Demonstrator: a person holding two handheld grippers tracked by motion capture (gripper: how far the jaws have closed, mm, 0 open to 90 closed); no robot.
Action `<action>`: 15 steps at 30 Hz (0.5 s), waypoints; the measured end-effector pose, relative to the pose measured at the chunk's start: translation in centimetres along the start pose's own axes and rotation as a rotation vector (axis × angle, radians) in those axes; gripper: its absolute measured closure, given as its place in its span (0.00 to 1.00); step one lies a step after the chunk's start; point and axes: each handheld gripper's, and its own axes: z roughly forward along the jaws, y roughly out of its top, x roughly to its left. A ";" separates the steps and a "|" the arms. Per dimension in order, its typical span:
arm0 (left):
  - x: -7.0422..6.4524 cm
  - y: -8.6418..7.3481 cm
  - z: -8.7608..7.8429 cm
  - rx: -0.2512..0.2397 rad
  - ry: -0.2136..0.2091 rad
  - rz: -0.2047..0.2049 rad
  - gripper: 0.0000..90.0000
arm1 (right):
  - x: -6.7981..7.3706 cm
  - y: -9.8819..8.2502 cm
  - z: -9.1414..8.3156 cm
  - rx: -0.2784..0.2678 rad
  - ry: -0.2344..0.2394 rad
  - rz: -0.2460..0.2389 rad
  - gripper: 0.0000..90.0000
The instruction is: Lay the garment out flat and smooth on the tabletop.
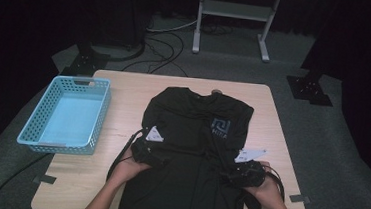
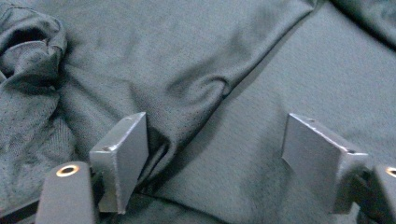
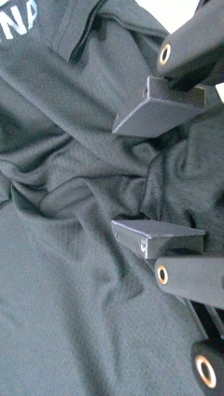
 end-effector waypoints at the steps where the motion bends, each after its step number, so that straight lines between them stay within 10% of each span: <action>1: -0.1 -0.1 -0.1 -0.001 -0.003 -0.004 0.24 | 0.2 -0.3 -0.1 -0.014 -0.002 0.007 0.52; 15: -3.1 -2.4 -2.6 0.041 0.008 0.003 0.23 | 3.0 -3.1 -1.9 -0.043 0.038 0.005 0.49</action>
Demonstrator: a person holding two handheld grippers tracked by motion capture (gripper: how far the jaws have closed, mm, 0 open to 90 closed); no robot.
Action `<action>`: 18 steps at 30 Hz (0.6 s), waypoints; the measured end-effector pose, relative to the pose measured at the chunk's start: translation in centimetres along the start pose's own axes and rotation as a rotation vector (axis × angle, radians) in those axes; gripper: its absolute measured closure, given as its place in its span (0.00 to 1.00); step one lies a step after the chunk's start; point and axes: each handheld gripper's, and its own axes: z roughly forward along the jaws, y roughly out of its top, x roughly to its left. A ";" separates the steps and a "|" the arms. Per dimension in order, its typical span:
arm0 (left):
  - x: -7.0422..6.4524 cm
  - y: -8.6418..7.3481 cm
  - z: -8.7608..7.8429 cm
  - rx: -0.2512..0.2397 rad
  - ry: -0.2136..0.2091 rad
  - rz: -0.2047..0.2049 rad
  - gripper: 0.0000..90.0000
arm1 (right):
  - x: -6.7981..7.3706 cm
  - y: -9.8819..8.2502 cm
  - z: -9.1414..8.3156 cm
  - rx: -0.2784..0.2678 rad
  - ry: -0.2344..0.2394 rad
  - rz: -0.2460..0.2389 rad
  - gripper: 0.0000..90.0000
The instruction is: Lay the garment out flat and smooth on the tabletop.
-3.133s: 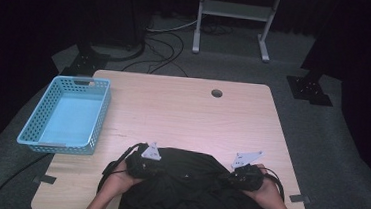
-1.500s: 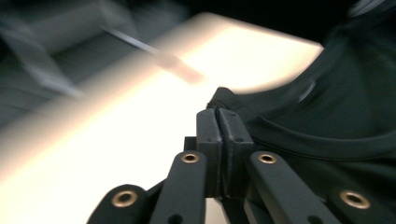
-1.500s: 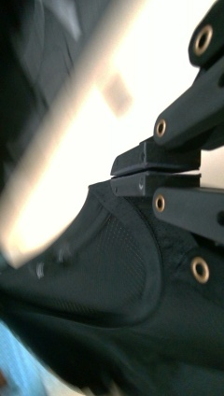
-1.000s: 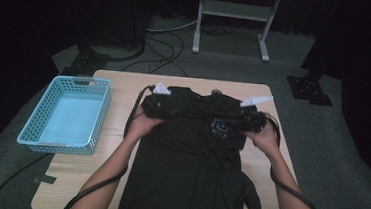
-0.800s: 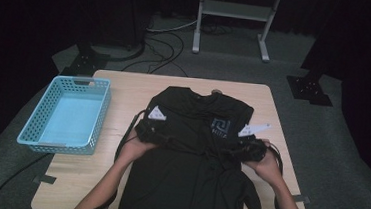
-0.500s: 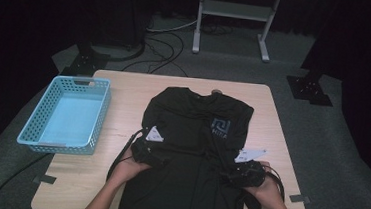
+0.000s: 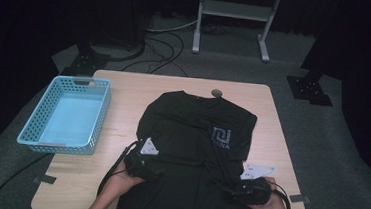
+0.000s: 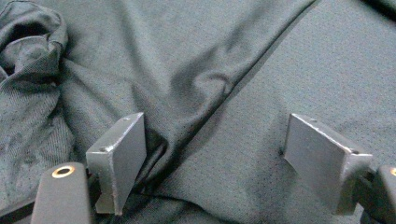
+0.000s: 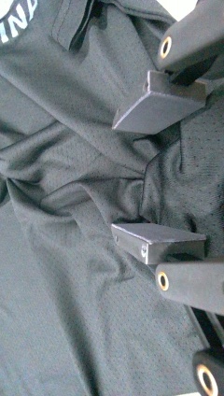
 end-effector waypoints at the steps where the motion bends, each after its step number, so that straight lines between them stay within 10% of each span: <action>1: -0.3 -0.3 -0.2 -0.001 -0.001 0.004 0.23 | 0.4 -0.2 -0.1 -0.002 0.004 -0.003 0.49; 11: -2.7 -2.4 -2.2 0.001 -0.022 0.042 0.22 | 3.1 -1.9 -1.4 -0.001 0.066 -0.040 0.44; 18: 0.3 1.3 -0.5 -0.056 0.008 0.035 0.13 | -1.0 1.4 -0.4 -0.074 -0.025 -0.022 0.41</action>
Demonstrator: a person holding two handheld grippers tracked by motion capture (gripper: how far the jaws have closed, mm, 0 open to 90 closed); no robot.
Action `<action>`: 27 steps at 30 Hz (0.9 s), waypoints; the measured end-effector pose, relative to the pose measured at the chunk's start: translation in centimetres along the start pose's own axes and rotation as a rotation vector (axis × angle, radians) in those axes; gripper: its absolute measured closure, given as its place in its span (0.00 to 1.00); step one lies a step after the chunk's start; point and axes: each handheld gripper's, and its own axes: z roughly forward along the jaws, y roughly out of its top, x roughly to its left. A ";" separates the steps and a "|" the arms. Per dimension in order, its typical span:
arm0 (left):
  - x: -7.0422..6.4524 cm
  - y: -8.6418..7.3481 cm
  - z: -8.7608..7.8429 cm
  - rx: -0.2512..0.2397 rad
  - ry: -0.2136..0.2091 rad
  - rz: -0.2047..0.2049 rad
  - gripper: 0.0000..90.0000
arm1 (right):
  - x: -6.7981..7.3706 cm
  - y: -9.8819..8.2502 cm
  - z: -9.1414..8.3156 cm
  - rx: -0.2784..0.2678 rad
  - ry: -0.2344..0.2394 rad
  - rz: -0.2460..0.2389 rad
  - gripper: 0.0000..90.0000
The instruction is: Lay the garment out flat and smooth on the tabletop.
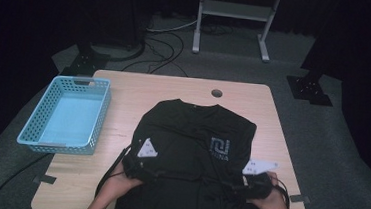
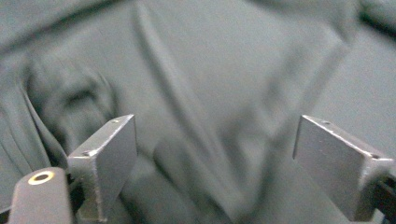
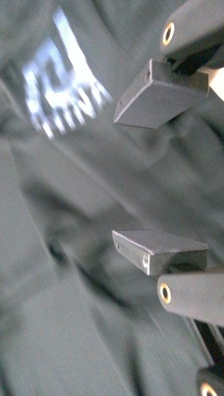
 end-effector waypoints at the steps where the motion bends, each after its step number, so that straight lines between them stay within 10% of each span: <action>1: 0.5 0.6 0.5 0.001 0.005 0.005 0.13 | -0.8 0.6 0.5 0.000 -0.016 -0.003 0.41; 12: 3.6 3.6 4.4 0.081 -0.019 0.027 0.11 | -5.0 3.7 5.1 0.103 -0.062 -0.014 0.38; 27: 1.7 0.5 2.3 0.098 -0.038 0.006 0.08 | -1.9 2.3 4.2 0.104 -0.018 -0.038 0.33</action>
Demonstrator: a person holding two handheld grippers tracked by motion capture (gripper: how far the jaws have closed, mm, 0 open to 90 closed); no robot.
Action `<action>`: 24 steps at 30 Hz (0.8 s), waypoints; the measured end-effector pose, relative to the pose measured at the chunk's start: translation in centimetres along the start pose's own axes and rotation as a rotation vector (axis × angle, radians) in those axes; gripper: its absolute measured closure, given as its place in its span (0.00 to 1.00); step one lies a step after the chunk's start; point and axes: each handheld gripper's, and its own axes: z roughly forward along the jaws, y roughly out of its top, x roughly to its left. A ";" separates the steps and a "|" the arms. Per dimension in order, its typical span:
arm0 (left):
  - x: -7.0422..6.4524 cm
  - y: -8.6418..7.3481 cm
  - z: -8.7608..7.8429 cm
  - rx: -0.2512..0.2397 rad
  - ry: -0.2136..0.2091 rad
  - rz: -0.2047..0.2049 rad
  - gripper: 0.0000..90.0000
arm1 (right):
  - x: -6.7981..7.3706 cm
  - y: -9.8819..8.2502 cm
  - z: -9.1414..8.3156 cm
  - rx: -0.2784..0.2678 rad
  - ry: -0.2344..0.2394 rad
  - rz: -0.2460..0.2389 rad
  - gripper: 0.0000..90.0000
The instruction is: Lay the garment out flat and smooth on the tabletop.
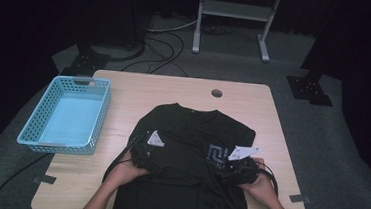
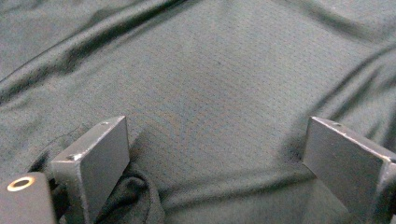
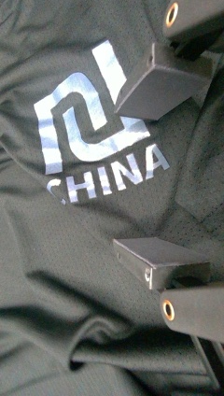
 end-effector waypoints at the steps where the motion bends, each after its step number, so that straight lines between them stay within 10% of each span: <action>1: -0.3 -0.3 -0.3 0.004 -0.001 0.001 0.08 | 0.5 -0.2 -0.1 0.000 0.003 -0.001 0.33; 15: -4.0 -4.5 -3.8 0.017 -0.009 0.011 0.08 | 6.3 -2.7 -2.3 -0.031 0.093 -0.038 0.31; 24: -3.1 -2.8 -3.1 -0.016 0.003 0.007 0.09 | 1.3 -4.4 -6.6 -0.184 0.030 0.050 0.60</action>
